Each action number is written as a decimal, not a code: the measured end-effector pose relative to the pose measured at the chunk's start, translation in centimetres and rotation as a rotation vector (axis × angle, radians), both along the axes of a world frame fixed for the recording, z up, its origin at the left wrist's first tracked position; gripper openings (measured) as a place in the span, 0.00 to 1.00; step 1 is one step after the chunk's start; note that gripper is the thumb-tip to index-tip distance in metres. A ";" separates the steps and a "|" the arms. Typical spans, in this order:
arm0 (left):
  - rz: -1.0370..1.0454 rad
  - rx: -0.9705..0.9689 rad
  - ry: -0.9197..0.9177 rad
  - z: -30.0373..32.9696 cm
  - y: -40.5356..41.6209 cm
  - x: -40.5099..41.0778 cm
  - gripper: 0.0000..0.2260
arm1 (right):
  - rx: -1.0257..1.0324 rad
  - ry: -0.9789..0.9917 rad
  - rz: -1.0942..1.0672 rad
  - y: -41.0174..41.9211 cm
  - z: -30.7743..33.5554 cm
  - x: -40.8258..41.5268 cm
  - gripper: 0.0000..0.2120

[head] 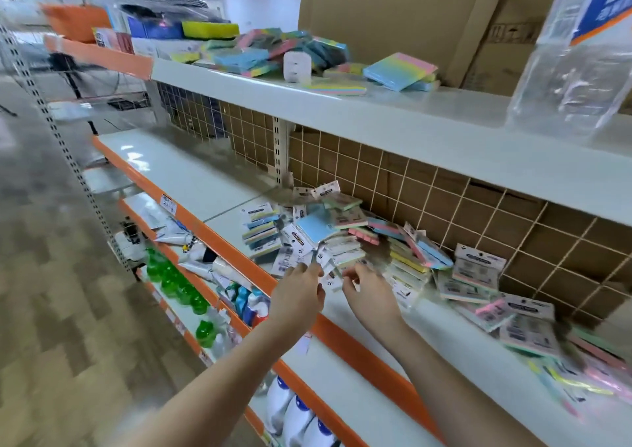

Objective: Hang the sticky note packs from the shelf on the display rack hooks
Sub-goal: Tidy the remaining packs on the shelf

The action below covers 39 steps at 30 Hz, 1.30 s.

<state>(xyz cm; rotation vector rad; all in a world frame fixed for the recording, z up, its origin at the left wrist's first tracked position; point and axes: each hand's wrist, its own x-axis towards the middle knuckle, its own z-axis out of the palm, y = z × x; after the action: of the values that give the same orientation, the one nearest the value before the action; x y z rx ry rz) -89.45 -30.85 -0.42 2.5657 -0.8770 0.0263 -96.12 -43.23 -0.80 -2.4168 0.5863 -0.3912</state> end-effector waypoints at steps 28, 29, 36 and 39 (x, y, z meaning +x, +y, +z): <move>-0.163 -0.157 -0.188 -7.5 -1.4 11.6 0.19 | -0.371 0.252 -0.536 2.9 -6.5 10.9 0.23; -0.172 -0.169 -0.184 -7.6 -1.3 11.6 0.18 | -0.383 0.240 -0.565 3.2 -6.6 10.9 0.21; -0.231 -0.250 -0.130 -7.2 -0.3 11.7 0.19 | -0.460 0.241 -0.640 3.6 -6.5 10.7 0.19; -0.278 -0.293 -0.078 -6.7 0.2 11.7 0.19 | -0.489 0.223 -0.642 3.9 -6.1 10.6 0.12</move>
<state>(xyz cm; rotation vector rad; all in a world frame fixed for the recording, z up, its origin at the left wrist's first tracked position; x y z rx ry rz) -77.77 -30.64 -7.09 2.1676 -1.1599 0.1612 -85.50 -39.33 -6.89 -2.6954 1.5318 -0.5825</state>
